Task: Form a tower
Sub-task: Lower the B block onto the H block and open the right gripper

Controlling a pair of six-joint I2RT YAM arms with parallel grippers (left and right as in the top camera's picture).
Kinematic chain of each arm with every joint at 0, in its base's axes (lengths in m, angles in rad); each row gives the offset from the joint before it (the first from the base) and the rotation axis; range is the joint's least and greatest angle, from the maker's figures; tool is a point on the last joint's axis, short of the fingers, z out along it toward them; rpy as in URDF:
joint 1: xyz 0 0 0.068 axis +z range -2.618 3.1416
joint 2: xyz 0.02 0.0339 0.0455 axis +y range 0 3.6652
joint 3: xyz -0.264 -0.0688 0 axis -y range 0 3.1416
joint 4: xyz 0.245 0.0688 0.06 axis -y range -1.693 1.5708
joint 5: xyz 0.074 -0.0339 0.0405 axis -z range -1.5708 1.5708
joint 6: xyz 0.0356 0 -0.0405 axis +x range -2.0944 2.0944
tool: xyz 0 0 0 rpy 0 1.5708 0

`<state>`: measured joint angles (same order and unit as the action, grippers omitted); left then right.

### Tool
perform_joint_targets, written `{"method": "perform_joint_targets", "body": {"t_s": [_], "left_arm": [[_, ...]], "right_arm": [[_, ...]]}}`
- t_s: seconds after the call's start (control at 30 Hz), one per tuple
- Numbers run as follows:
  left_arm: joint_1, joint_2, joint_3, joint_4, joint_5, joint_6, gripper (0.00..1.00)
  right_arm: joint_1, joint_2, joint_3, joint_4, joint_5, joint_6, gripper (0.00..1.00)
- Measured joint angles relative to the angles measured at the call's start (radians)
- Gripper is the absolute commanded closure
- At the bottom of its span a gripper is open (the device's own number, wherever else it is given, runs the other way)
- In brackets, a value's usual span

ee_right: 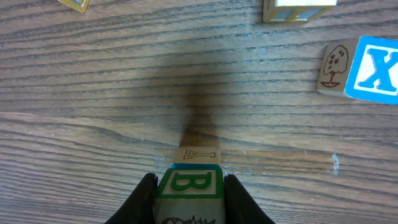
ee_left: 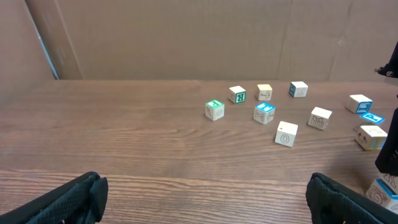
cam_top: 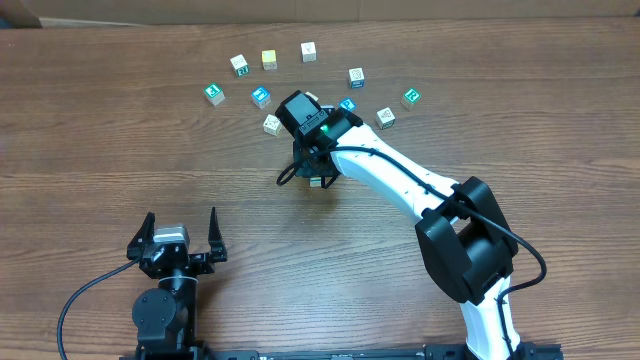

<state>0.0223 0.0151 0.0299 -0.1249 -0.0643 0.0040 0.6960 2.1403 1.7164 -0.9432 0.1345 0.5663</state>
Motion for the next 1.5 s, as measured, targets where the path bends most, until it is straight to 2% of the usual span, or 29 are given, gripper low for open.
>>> {"method": "perform_joint_targets", "body": {"t_s": [0.43,1.03,1.5], "left_arm": [[0.000,0.000,0.000,0.000,0.000,0.000,0.00],[0.000,0.000,0.000,0.000,0.000,0.000,0.00],[0.000,0.000,0.000,0.000,0.000,0.000,0.00]], "right_arm": [[0.000,0.001,0.000,-0.008,0.000,0.007,0.77],[0.000,0.001,0.000,-0.008,0.000,0.035,0.70],[0.000,0.001,0.000,-0.008,0.000,0.036,0.69]]}}
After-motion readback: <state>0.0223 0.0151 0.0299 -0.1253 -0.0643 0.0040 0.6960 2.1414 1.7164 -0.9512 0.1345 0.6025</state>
